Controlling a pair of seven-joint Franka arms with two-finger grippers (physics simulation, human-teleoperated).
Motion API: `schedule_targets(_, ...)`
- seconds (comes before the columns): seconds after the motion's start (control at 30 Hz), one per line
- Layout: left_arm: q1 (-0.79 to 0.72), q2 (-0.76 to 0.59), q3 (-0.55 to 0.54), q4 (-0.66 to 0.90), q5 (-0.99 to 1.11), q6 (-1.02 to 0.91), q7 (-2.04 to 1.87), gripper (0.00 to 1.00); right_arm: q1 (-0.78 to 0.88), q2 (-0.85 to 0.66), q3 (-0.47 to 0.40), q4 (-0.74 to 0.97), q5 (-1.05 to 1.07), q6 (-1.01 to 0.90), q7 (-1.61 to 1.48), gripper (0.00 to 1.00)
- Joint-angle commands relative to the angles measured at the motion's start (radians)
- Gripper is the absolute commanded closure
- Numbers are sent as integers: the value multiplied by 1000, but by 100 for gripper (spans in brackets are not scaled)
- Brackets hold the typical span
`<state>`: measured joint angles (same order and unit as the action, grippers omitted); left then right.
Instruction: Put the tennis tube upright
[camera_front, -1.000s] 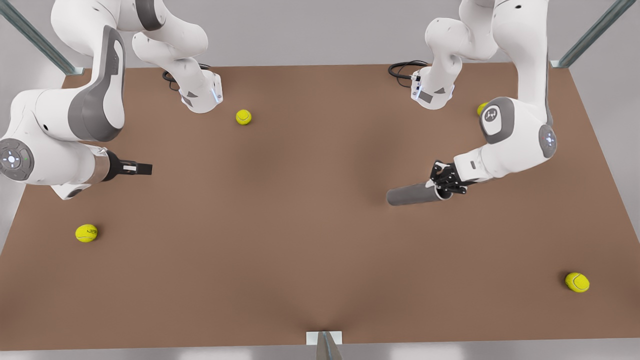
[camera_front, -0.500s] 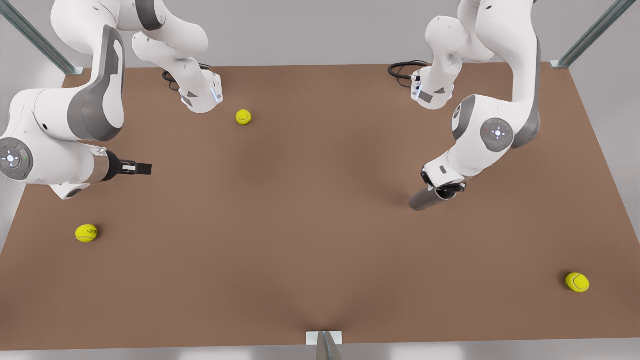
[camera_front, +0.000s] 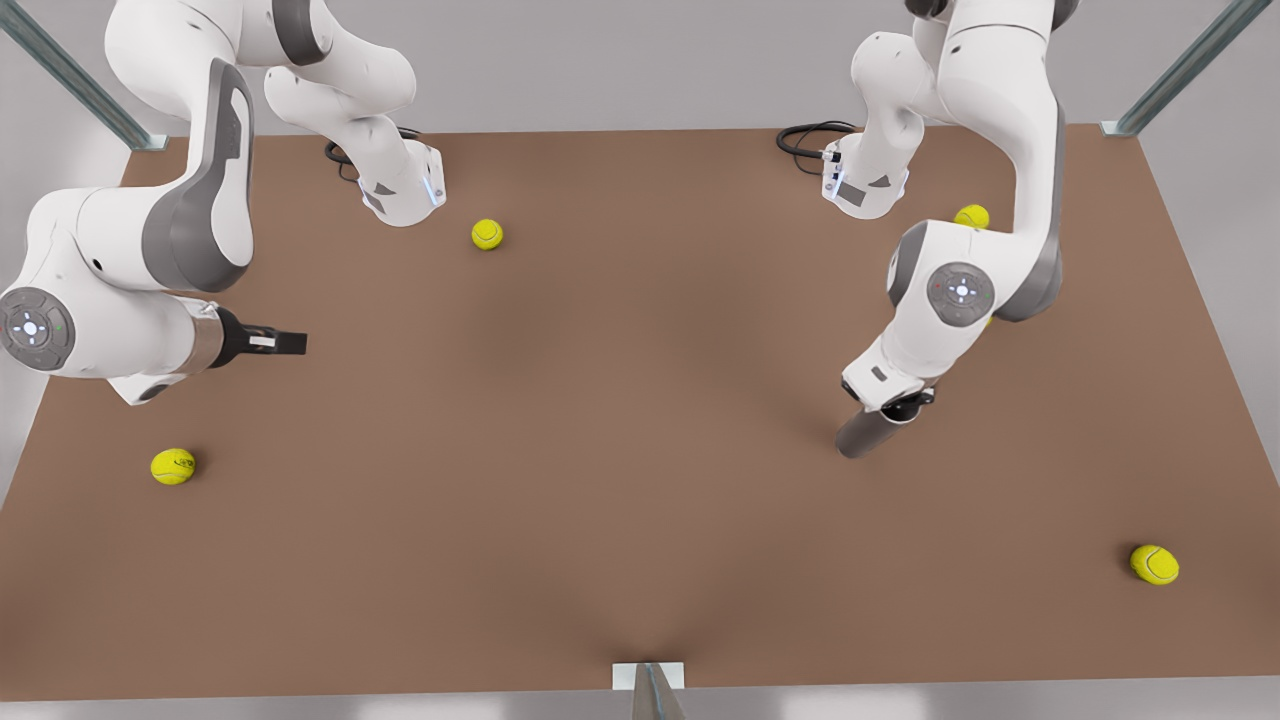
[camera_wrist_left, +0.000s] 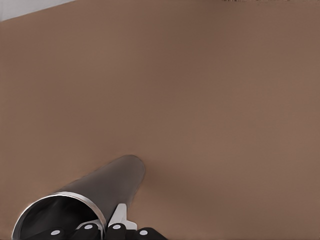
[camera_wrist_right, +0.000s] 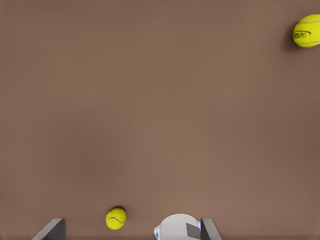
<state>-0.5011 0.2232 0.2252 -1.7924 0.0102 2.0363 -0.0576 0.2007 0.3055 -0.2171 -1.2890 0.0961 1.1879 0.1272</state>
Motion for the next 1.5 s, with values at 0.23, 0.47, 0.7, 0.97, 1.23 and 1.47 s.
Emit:
schedule_targets(0.23, 1, 10, -3, 1, -9, 12, -140, 35, 2, 4, 1, 0, 2, 2, 6, 0)
schedule_targets(0.47, -1, 10, -3, 14, -9, 1, -140, 17, 2, 4, -1, 2, 7, 2, 2, 0)
schedule_targets(0.7, -2, 7, -24, 60, -9, -51, -160, 0, 0, 6, -4, 2, 7, 1, -4, 0)
schedule_targets(0.97, 3, -12, 8, 340, 8, -409, -134, 0, 0, 4, -4, 2, 7, 1, -4, 0)
schedule_targets(1.23, 358, -28, -377, 436, 106, -467, -114, 0, -1, -3, -4, 2, 7, 2, -7, 0)
schedule_targets(1.47, 374, -27, -402, 436, 136, -469, -116, 0, -3, -55, 1, -7, -6, 35, -8, 0)
